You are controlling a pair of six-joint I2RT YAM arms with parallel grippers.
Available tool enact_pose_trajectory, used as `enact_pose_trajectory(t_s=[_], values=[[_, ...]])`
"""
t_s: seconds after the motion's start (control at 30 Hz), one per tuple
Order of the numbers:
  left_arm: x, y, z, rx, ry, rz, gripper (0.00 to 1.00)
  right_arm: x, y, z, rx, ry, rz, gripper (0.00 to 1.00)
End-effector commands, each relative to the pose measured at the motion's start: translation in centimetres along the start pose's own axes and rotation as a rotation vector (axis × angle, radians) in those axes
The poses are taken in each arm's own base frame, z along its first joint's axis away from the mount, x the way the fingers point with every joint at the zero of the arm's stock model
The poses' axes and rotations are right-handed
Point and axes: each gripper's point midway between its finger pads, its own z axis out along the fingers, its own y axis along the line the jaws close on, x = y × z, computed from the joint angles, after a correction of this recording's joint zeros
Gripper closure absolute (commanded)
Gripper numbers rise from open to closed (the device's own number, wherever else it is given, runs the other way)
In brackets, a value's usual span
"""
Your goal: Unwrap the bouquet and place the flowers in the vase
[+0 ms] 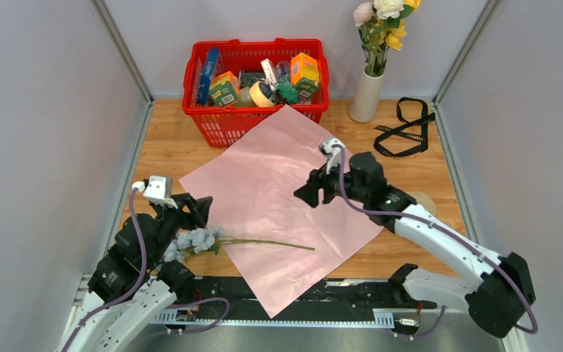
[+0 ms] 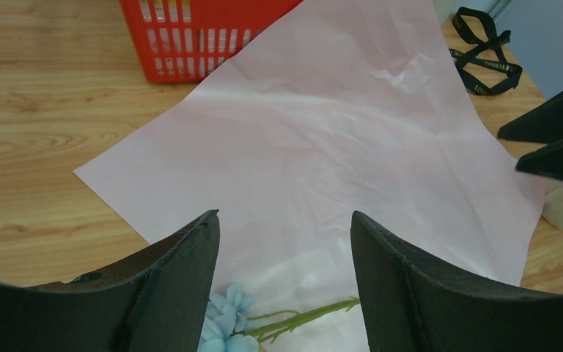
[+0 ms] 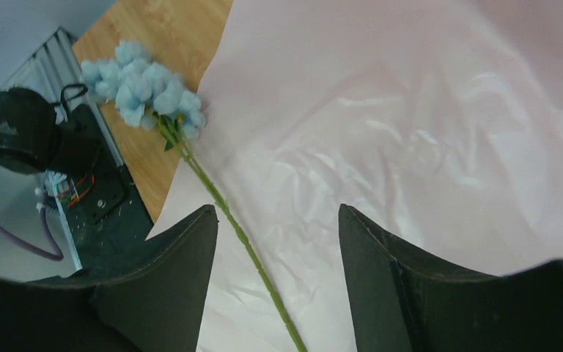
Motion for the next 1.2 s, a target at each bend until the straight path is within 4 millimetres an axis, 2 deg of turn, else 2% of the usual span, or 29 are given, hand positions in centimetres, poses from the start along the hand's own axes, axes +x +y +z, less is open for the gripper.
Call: enact_pose_trajectory(t_s=[0.0,0.17,0.47,0.7,0.97,1.07,1.17], values=[[-0.6,0.3,-0.2,-0.018,-0.032,-0.021,0.26,3.2,4.8,4.3,-0.174,0.115,-0.096,0.37],[-1.0,0.8,-0.7,-0.037,-0.063,-0.036,0.26,7.5,8.8,8.4,-0.314,0.289,-0.161,0.4],[-1.2,1.0,-0.8,-0.042,-0.073,-0.036,0.26,10.7,10.6,13.6,-0.393,0.404,-0.221,0.4],[-1.3,1.2,-0.9,-0.054,-0.079,-0.038,0.26,12.3,11.4,15.7,-0.413,0.454,-0.225,0.41],[-1.7,1.3,-1.3,-0.05,-0.1,-0.048,0.26,14.6,11.8,17.2,-0.423,0.5,-0.258,0.48],[-1.8,1.4,-1.4,-0.051,-0.113,-0.05,0.26,14.8,11.9,17.6,-0.409,0.501,-0.272,0.52],[-1.7,1.3,-1.3,-0.05,-0.106,-0.05,0.26,14.6,11.8,17.8,-0.393,0.493,-0.273,0.67]])
